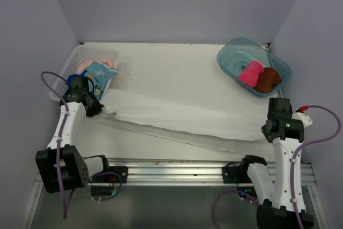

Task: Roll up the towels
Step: Fold the towel

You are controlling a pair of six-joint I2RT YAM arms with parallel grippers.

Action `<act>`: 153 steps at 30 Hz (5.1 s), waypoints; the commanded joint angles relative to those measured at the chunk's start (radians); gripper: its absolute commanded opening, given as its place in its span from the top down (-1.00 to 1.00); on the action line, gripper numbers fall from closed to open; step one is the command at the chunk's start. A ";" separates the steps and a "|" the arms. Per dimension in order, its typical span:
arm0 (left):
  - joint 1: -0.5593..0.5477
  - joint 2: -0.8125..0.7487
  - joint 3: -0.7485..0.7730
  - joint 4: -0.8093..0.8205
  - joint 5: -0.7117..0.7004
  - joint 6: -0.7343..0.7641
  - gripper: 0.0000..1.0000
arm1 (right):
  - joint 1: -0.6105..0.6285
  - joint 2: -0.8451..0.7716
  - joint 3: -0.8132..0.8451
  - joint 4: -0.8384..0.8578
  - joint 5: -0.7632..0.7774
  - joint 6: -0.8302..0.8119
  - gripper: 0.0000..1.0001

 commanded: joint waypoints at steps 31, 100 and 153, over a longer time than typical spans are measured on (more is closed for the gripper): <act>-0.442 0.295 0.080 0.232 0.025 -0.108 0.10 | 0.247 0.248 -0.268 0.531 -0.432 -0.176 0.55; -0.374 0.785 0.513 0.201 -0.188 -0.004 0.20 | 0.005 0.228 -0.278 0.563 -0.340 -0.276 0.26; -0.623 0.572 0.435 0.071 -0.208 0.021 0.21 | 0.006 0.394 -0.181 0.543 -0.604 -0.443 -0.14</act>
